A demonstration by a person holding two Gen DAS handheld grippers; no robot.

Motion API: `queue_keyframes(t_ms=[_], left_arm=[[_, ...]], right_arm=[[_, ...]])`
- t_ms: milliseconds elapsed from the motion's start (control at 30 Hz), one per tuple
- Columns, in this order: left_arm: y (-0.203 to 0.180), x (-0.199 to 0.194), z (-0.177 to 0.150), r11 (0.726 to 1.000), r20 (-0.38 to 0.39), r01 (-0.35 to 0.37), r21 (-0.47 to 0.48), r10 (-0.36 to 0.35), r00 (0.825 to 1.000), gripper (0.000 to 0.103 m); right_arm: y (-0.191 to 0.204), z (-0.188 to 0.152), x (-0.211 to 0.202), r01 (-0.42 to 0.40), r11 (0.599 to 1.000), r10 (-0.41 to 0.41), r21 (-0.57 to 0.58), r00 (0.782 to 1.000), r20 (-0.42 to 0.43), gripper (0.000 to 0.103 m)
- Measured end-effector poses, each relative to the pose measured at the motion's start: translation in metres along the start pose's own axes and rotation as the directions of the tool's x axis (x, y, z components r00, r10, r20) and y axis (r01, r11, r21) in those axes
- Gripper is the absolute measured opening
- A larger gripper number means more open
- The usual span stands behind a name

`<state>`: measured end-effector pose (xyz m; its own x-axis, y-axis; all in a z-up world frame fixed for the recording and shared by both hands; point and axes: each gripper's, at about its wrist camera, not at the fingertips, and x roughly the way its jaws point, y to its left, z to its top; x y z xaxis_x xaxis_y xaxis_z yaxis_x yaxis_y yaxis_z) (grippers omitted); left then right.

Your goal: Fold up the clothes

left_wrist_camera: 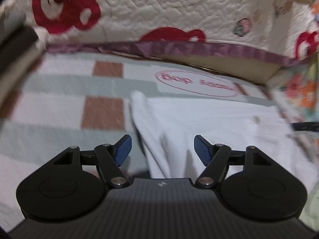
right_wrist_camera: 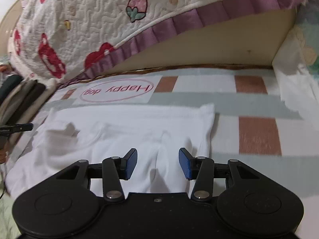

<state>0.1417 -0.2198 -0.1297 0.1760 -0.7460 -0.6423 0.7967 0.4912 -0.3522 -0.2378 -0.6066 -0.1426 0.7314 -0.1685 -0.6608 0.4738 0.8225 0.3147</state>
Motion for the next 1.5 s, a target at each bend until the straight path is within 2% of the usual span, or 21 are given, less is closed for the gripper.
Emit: queue_keyframes(t_ms=[100, 233, 267, 300, 333, 433, 500, 533, 633, 700, 767, 833, 900, 967, 1000, 1033, 1167, 1267, 1300, 1433, 1500], left_arm=[[-0.006, -0.002, -0.011, 0.994, -0.031, 0.107, -0.008, -0.108, 0.994, 0.067], [-0.023, 0.006, -0.015, 0.994, -0.049, 0.084, 0.065, -0.081, 0.996, 0.064], [-0.028, 0.008, -0.016, 0.993, -0.053, 0.078, 0.084, -0.074, 0.996, 0.059], [-0.032, 0.011, -0.017, 0.992, -0.057, 0.073, 0.102, -0.067, 0.996, 0.039], [-0.037, 0.013, -0.018, 0.990, -0.061, 0.067, 0.120, -0.060, 0.996, 0.029], [-0.046, 0.020, -0.017, 0.984, -0.075, 0.041, 0.174, -0.028, 0.997, 0.029], [-0.045, 0.022, -0.015, 0.986, -0.065, 0.017, 0.165, -0.006, 0.998, 0.030], [-0.044, 0.023, -0.014, 0.987, -0.059, 0.006, 0.160, 0.004, 0.998, 0.036], [-0.040, 0.025, -0.012, 0.990, -0.060, 0.027, 0.138, -0.019, 0.998, 0.043], [-0.043, 0.027, -0.012, 0.984, -0.068, 0.015, 0.177, -0.003, 0.998, 0.052], [-0.046, 0.029, -0.012, 0.977, -0.069, 0.003, 0.212, 0.012, 0.998, 0.056], [-0.045, 0.033, -0.013, 0.979, -0.091, 0.019, 0.202, -0.001, 0.996, 0.063], [-0.044, 0.036, -0.013, 0.984, -0.105, 0.032, 0.178, -0.013, 0.994, 0.063], [-0.044, 0.036, -0.015, 0.983, -0.111, 0.077, 0.168, -0.058, 0.992, 0.050], [-0.047, 0.033, -0.016, 0.975, -0.096, 0.101, 0.197, -0.083, 0.992, 0.028], [-0.050, 0.030, -0.017, 0.967, -0.085, 0.119, 0.224, -0.103, 0.991, 0.022], [-0.055, 0.031, -0.017, 0.968, -0.088, 0.080, 0.236, -0.061, 0.994, 0.022], [-0.055, 0.033, -0.019, 0.977, -0.084, 0.054, 0.206, -0.037, 0.996, 0.032], [-0.055, 0.036, -0.019, 0.977, -0.091, 0.047, 0.207, -0.028, 0.995, 0.041], [-0.054, 0.048, -0.018, 0.987, -0.096, 0.033, 0.160, -0.018, 0.995, 0.061], [-0.051, 0.052, -0.016, 0.994, -0.086, 0.030, 0.102, -0.021, 0.996, 0.060]], right_arm=[[0.001, -0.010, -0.001, -0.010, 1.000, 0.010, -0.025, 1.000, 0.008, 0.044], [0.004, -0.015, -0.005, 0.024, 0.999, -0.021, -0.049, 0.998, 0.054, 0.038], [0.005, -0.015, -0.003, 0.036, 0.998, -0.033, -0.059, 0.998, 0.051, 0.038], [0.006, -0.015, -0.001, 0.048, 0.997, -0.044, -0.068, 0.998, 0.048, 0.038], [0.007, -0.014, 0.001, 0.059, 0.995, -0.056, -0.078, 0.997, 0.046, 0.038], [0.009, -0.013, 0.007, 0.094, 0.990, -0.090, -0.108, 0.995, 0.039, 0.039], [0.006, -0.012, 0.013, 0.091, 0.991, -0.088, -0.096, 0.996, 0.028, 0.039], [0.003, -0.012, 0.016, 0.080, 0.994, -0.078, -0.080, 0.997, 0.020, 0.039], [-0.002, -0.012, 0.023, 0.044, 0.998, -0.044, -0.037, 0.999, -0.008, 0.040], [-0.003, -0.014, 0.024, 0.046, 0.999, -0.047, -0.021, 0.999, -0.013, 0.043], [-0.005, -0.018, 0.022, 0.051, 0.999, -0.051, 0.014, 0.999, -0.012, 0.049], [-0.006, -0.022, 0.020, 0.040, 0.998, -0.040, 0.052, 0.999, -0.018, 0.050], [-0.006, -0.025, 0.017, 0.031, 0.997, -0.029, 0.074, 0.999, -0.026, 0.050], [-0.007, -0.027, 0.016, 0.019, 0.996, -0.017, 0.085, 1.000, -0.026, 0.053], [-0.007, -0.028, 0.016, 0.013, 0.996, -0.011, 0.088, 1.000, -0.024, 0.052], [-0.007, -0.028, 0.017, 0.007, 0.996, -0.005, 0.091, 1.000, -0.022, 0.051], [-0.007, -0.031, 0.017, -0.017, 0.995, 0.019, 0.100, 1.000, -0.014, 0.050], [-0.008, -0.033, 0.018, -0.035, 0.994, 0.036, 0.108, 0.999, -0.008, 0.050], [-0.008, -0.033, 0.018, -0.041, 0.993, 0.042, 0.110, 0.999, -0.006, 0.050], [-0.011, -0.029, 0.029, -0.091, 0.986, 0.086, 0.138, 0.995, 0.041, 0.066], [-0.012, -0.022, 0.035, -0.100, 0.982, 0.094, 0.159, 0.995, 0.045, 0.068]])
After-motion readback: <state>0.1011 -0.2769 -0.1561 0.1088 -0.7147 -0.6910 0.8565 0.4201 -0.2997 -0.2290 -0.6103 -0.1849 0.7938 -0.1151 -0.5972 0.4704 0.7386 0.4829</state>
